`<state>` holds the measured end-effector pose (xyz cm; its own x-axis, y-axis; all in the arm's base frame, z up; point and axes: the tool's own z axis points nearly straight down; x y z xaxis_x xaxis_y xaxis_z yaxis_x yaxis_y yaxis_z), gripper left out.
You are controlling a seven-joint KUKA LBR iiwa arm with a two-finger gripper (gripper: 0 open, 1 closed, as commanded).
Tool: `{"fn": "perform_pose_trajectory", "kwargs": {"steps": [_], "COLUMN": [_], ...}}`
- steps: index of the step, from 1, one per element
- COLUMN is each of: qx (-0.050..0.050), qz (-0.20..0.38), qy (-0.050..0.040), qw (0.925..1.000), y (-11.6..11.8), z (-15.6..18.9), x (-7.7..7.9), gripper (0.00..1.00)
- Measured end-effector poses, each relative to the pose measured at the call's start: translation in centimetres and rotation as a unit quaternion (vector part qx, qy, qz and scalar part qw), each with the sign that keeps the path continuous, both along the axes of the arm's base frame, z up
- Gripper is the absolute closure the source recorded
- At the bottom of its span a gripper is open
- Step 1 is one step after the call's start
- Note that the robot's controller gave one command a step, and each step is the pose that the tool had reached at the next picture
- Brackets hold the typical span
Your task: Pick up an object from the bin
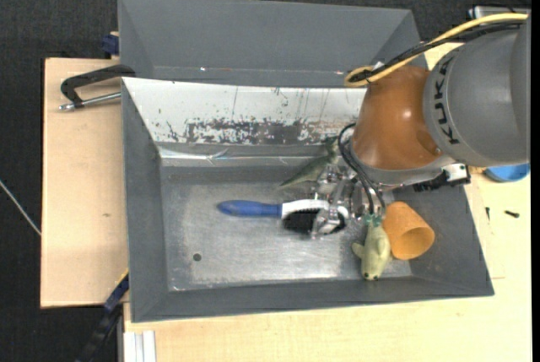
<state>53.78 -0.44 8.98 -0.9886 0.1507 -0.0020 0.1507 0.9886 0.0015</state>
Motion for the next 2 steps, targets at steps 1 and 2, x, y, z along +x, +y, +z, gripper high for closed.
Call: {"fn": "perform_pose_trajectory", "kwargs": {"steps": [1,2], "qx": [-0.002,-0.002], "qz": [0.155,0.276], "qy": [-0.0031,-0.0034], "qw": [0.9879,0.9610], "y": [-4.8,-3.7], "z": [9.5,13.2], "x": [0.6,2.1], "gripper": [1.00,1.00]}}
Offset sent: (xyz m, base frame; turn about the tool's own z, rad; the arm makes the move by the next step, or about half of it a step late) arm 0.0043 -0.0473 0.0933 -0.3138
